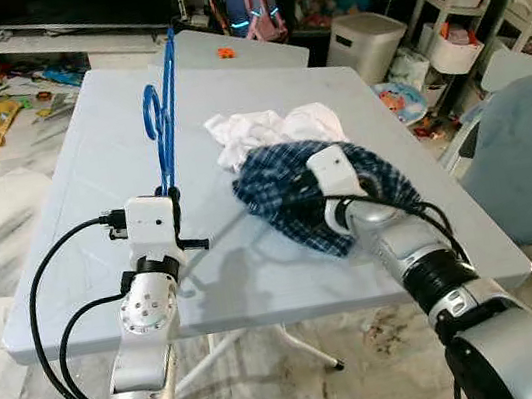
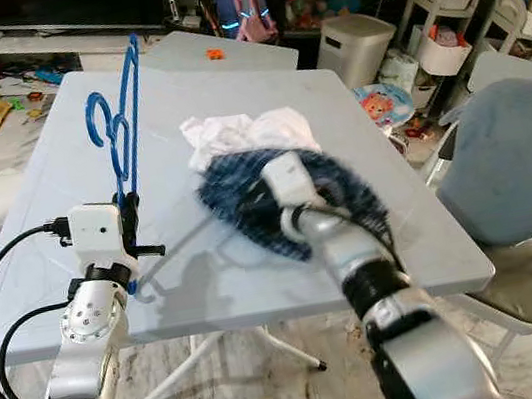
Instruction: Hang hanger
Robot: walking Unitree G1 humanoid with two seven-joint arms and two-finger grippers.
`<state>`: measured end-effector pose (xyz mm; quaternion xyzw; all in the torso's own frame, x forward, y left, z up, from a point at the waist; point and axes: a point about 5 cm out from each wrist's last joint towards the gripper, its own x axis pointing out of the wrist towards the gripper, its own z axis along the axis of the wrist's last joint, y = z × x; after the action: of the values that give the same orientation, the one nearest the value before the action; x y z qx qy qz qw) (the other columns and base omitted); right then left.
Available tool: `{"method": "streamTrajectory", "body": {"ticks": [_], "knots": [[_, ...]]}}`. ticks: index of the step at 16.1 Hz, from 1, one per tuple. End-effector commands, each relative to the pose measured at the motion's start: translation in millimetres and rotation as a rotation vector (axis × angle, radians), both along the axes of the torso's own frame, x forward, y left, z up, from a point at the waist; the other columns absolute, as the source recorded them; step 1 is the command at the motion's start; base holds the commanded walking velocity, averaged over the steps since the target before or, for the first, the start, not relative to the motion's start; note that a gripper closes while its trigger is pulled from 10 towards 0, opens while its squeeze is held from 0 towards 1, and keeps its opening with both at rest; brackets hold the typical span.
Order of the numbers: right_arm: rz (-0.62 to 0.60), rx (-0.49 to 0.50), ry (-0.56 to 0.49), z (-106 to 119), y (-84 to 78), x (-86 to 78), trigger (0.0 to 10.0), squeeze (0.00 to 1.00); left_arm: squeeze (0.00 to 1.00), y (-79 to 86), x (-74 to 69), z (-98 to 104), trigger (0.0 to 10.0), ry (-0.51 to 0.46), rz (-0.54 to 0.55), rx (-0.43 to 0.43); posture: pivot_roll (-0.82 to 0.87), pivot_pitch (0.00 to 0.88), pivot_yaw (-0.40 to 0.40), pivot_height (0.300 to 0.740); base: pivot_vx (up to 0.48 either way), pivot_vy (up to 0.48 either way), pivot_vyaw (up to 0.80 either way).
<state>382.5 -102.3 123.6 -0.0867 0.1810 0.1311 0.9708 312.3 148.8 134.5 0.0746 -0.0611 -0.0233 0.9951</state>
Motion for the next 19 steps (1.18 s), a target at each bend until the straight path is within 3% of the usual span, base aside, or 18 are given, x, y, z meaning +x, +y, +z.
{"method": "streamTrajectory", "body": {"ticks": [1, 2, 3, 6, 7, 9, 11, 12, 13, 15, 19], "knots": [[-0.095, 0.012, -0.025, 6, -15.1, 6.0, 10.0, 1.0, 0.0, 0.9, -3.3, -15, 10.0, 0.077, 0.012, -0.002, 0.28, 0.0, -0.224, 0.74, 0.0, 0.0, 0.0], [-0.126, 0.017, -0.031, 8, -17.3, 8.1, 10.0, 1.0, 0.0, 0.8, -3.3, -15, 10.0, 0.077, 0.013, -0.002, 0.28, 0.0, -0.224, 0.74, 0.0, 0.0, 0.0], [-0.1, 0.082, -0.038, 13, -9.7, 10.0, 10.0, 1.0, 0.0, 0.0, -3.5, -15, 10.0, 0.076, 0.01, -0.004, 0.28, 0.0, -0.223, 0.74, 0.0, 0.0, 0.0], [0.082, 0.071, -0.027, -5, 0.5, -4.3, 10.0, 1.0, 0.0, -4.6, -2.4, -15, 10.0, 0.075, -0.01, -0.011, 0.28, 0.0, -0.215, 0.74, 0.0, 0.0, 0.0], [0.102, 0.071, -0.014, -12, -3.1, -9.3, 10.0, 1.0, 0.0, -6.3, -2.0, -14, 10.0, 0.076, -0.024, -0.013, 0.27, 0.0, -0.211, 0.74, 0.0, 0.0, 0.0], [0.122, 0.065, -0.026, -31, -25.2, -29.5, 10.0, 1.0, 0.0, -13.6, -2.8, -16, 10.0, 0.089, -0.082, -0.029, 0.24, 0.0, -0.195, 0.74, 0.0, 0.0, 0.0], [0.103, 0.074, -0.08, -33, -45.7, -48.2, 10.0, 1.0, 0.0, -16.5, -3.8, -17, 10.0, 0.088, -0.11, -0.032, 0.22, 0.0, -0.18, 0.74, 0.0, 0.0, 0.0], [0.066, 0.063, -0.111, -31, -57.1, -55.6, 10.0, 0.76, 0.0, -17.4, -4.2, -17, 10.0, 0.089, -0.121, -0.034, 0.22, 0.0, -0.176, 0.74, 0.0, 0.0, 0.0], [0.009, 0.111, -0.161, -24, -73.6, -71.4, 10.0, 0.0, 0.0, -17.5, -4.5, -16, 10.0, 0.091, -0.13, -0.042, 0.2, 0.0, -0.163, 0.74, 0.0, 0.0, 0.0], [-0.01, 0.124, -0.238, -12, -83.7, -88.9, 10.0, 0.0, 0.0, -15.6, -2.9, -14, 10.0, 0.104, -0.13, -0.035, 0.19, 0.0, -0.153, 0.74, 0.0, 0.0, 0.0], [-0.003, 0.201, -0.364, 14, -82.4, -117.7, 10.0, 0.0, 0.0, -18.9, 3.8, 7, 10.0, 0.057, -0.135, -0.047, 0.18, 0.0, -0.142, 0.74, 0.0, 0.0, 0.0]]}}
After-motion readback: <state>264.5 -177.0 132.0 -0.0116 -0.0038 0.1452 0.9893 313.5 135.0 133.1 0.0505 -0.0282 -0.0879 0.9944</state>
